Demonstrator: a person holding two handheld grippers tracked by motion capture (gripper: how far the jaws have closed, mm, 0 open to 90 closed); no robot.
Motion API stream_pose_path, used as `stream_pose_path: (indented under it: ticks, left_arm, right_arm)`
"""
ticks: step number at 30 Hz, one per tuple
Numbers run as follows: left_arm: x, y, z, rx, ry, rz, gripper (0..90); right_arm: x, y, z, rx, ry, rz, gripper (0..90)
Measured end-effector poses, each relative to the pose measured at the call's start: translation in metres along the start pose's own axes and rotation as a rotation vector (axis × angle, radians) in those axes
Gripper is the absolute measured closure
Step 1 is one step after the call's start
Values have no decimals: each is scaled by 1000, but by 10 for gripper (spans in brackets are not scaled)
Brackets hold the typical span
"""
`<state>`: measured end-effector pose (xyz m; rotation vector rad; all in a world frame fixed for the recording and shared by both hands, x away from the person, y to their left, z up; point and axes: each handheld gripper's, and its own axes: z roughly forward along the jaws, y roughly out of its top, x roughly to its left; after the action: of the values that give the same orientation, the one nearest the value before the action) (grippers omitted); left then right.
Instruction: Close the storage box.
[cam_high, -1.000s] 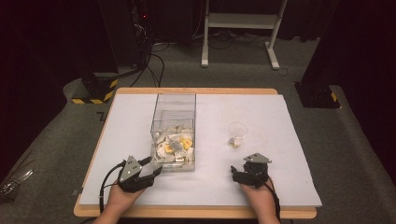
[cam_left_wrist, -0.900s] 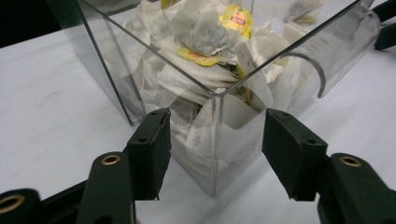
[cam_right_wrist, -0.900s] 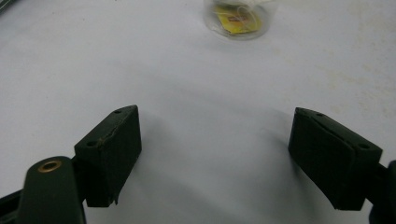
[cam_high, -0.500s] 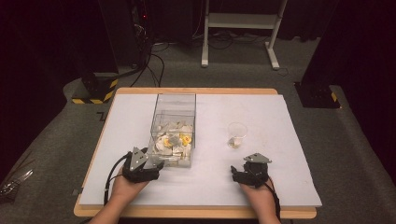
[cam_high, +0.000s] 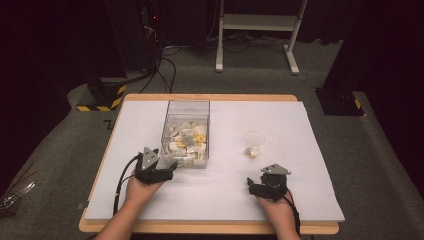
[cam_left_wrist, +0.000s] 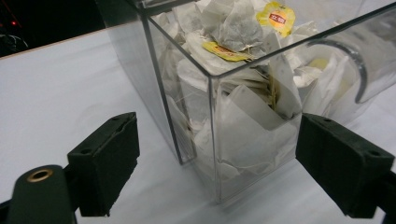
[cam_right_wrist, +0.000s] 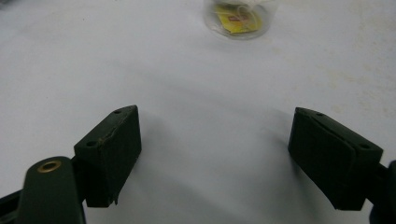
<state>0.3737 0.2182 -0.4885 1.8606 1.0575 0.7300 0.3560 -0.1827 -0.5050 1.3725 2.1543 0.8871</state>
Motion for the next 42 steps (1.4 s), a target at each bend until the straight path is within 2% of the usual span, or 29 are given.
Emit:
stream_pose_path:
  ticks: [4,8,14,15,16,21,22,25,27,29,35,36,37,39,42]
  left_arm:
    - [5,2,9,3,11,-21,136]
    - [11,4,20,10,43,-41,149]
    - [19,3,30,20,78,-110,214]
    - [19,3,30,20,78,-110,228]
    - [21,2,32,26,90,-130,246]
    - [22,3,33,34,111,-147,292]
    - [23,3,33,39,123,-168,307]
    - [25,3,32,50,126,-181,321]
    - [25,3,31,56,127,-175,328]
    - [25,2,25,76,105,-161,314]
    - [20,0,-2,80,36,-115,315]
    - [20,0,-2,80,36,-115,314]
    - [18,-4,-11,97,7,-103,312]
    - [16,-10,-21,116,-11,-76,310]
    - [17,-23,-34,165,-42,-74,287]
  right_arm:
    - [0,0,0,0,0,2,172]
    - [0,0,0,0,0,2,172]
    - [0,0,0,0,0,1,172]
    - [0,0,0,0,0,2,172]
    - [0,0,0,0,0,1,172]
    - [0,0,0,0,0,-1,172]
    - [0,0,0,0,0,2,172]
    - [0,0,0,0,0,-1,172]
    - [0,0,0,0,0,1,172]
    - [0,0,0,0,0,2,172]
    - [0,0,0,0,0,2,172]
    - [0,0,0,0,0,2,172]
    - [0,0,0,1,1,3,172]
    - [0,0,0,0,1,3,172]
    - [0,0,0,0,-1,1,172]
